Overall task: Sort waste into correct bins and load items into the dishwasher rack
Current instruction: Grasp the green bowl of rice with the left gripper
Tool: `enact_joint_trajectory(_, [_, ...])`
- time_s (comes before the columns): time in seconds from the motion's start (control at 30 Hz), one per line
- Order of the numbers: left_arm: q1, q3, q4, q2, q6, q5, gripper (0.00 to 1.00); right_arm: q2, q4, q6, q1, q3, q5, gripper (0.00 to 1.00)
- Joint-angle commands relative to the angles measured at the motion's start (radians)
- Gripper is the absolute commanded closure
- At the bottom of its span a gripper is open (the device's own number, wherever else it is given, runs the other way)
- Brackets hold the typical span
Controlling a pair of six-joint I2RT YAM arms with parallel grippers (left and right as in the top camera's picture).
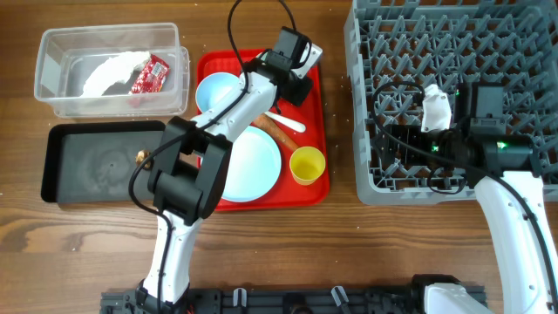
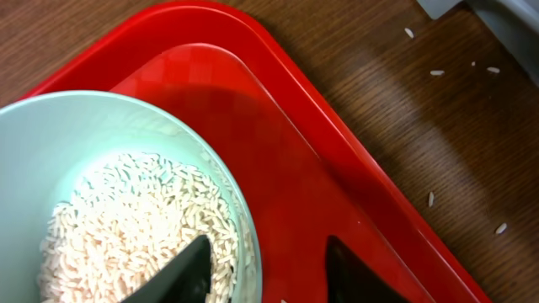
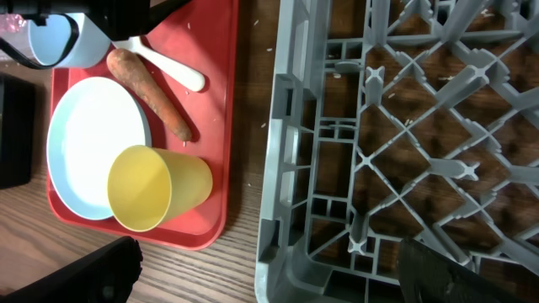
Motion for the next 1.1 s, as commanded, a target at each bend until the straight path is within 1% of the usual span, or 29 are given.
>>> enact_joint_trajectory(0.0, [0.002, 0.002, 0.004, 0.015, -0.019, 0.008, 0.63, 0.011, 0.000, 0.008, 0.005, 0.015, 0.008, 0.00])
enact_joint_trajectory(0.07, [0.002, 0.002, 0.006, 0.018, -0.019, 0.008, 0.67, 0.011, 0.000, 0.007, 0.005, 0.015, 0.008, 0.00])
enact_joint_trajectory(0.23, [0.002, 0.002, 0.023, 0.044, -0.042, 0.008, 0.69, 0.011, 0.003, 0.007, 0.005, 0.015, 0.008, 0.00])
enact_joint_trajectory(0.3, [0.002, 0.002, 0.023, 0.051, -0.042, 0.008, 0.73, 0.011, 0.003, 0.007, 0.005, 0.015, 0.008, 0.00])
enact_joint_trajectory(0.4, [0.002, 0.002, 0.024, 0.053, -0.044, 0.008, 0.80, 0.011, 0.003, 0.005, 0.005, 0.015, 0.008, 0.00])
enact_joint_trajectory(0.53, [0.002, 0.002, 0.036, 0.053, -0.053, 0.008, 0.86, 0.011, 0.004, 0.005, 0.005, 0.015, 0.009, 0.00])
enact_joint_trajectory(0.6, [0.002, 0.002, 0.041, 0.053, -0.069, 0.008, 0.94, 0.011, 0.004, 0.005, 0.005, 0.015, 0.016, 0.00])
enact_joint_trajectory(0.63, [0.002, 0.002, 0.041, 0.053, -0.068, 0.008, 0.96, 0.011, 0.003, 0.005, 0.005, 0.015, 0.019, 0.00])
enact_joint_trajectory(0.73, [0.002, 0.003, 0.043, 0.051, -0.087, 0.008, 0.96, 0.011, 0.003, 0.005, 0.005, 0.015, 0.019, 0.00])
enact_joint_trajectory(0.93, [0.002, 0.020, 0.036, 0.002, -0.206, 0.008, 0.96, 0.011, 0.008, 0.005, 0.005, 0.015, 0.019, 0.00])
enact_joint_trajectory(1.07, [0.002, 0.051, -0.013, -0.063, -0.264, 0.008, 0.96, 0.011, 0.007, 0.005, 0.005, 0.015, 0.019, 0.00])
